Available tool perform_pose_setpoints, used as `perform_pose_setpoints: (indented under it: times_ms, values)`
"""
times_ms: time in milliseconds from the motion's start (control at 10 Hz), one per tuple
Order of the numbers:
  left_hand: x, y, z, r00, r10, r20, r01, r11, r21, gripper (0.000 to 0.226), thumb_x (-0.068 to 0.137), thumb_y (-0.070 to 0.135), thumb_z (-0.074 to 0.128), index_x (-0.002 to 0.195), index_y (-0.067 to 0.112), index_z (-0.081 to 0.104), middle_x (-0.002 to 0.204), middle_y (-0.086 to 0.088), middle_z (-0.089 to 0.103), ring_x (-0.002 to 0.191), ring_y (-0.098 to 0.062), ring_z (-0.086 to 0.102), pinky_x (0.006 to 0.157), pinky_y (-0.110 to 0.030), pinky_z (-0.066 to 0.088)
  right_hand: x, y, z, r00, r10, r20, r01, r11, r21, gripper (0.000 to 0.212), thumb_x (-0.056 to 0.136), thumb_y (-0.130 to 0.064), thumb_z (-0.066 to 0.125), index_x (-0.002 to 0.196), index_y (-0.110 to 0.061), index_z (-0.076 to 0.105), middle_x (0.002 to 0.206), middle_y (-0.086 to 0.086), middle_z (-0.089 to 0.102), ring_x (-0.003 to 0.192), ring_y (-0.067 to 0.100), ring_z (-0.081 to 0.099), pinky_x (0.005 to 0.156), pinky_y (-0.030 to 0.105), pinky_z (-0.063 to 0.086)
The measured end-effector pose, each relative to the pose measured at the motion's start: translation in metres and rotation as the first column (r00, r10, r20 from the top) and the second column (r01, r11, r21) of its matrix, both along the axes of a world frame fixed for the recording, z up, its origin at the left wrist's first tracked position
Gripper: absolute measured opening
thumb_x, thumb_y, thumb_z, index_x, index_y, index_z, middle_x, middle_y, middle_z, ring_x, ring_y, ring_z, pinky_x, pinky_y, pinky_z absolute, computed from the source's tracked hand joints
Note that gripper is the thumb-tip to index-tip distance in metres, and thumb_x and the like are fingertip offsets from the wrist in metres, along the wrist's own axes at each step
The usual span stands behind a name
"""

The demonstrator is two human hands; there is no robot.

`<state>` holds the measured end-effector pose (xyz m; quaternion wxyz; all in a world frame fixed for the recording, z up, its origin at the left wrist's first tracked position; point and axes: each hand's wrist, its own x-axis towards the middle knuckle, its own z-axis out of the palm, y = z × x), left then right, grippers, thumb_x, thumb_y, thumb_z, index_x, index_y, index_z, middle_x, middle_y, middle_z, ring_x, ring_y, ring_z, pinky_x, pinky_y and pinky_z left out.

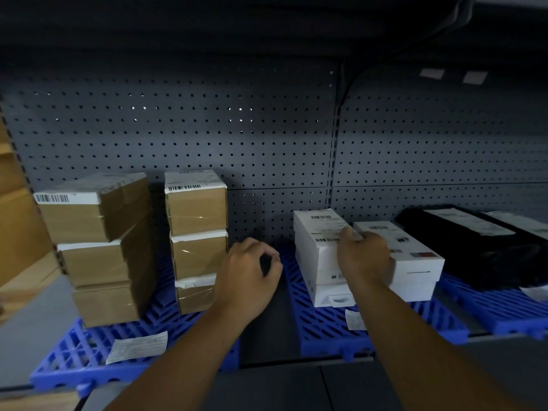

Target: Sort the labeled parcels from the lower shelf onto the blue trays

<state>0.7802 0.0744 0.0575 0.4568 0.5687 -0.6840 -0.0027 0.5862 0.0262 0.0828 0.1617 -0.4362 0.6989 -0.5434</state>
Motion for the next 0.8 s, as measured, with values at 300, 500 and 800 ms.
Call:
perform_pose_setpoints:
  times_ms: [300,500,800]
  values:
    - [0.003,-0.001,0.000,1.000,-0.011,-0.006,0.011,1.000,-0.006,0.011,0.092,0.025,0.065,0.096,0.023,0.075,0.102,0.008,0.066,0.102,-0.014,0.059,0.088,-0.035,0.051,0.000,-0.004,-0.006,0.999,-0.034,0.023,0.035,0.999,-0.033,0.046,0.102,-0.033,0.044,0.129,-0.003,0.066,0.120,0.020,0.071,0.109,0.037,0.065,0.075,0.029,0.037]
    - [0.003,-0.003,0.002,1.000,-0.011,-0.005,0.011,1.000,-0.007,0.012,0.092,0.027,0.065,0.096,0.024,0.075,0.102,0.008,0.065,0.102,-0.013,0.058,0.086,-0.034,0.051,-0.001,0.000,-0.006,0.999,0.006,-0.051,-0.010,0.997,-0.080,0.047,0.098,-0.040,0.038,0.110,-0.007,0.070,0.109,0.017,0.072,0.101,0.037,0.066,0.081,0.038,0.050]
    - [-0.017,0.004,0.000,1.000,-0.016,-0.022,0.016,1.000,-0.003,0.017,0.093,0.036,0.062,0.105,0.028,0.072,0.108,0.011,0.063,0.107,-0.011,0.054,0.081,-0.031,0.049,-0.018,0.046,-0.003,0.942,-0.034,-0.335,-0.108,0.911,-0.397,0.038,0.096,-0.031,0.062,0.124,-0.005,0.067,0.120,0.012,0.068,0.114,0.032,0.061,0.103,0.051,0.047]
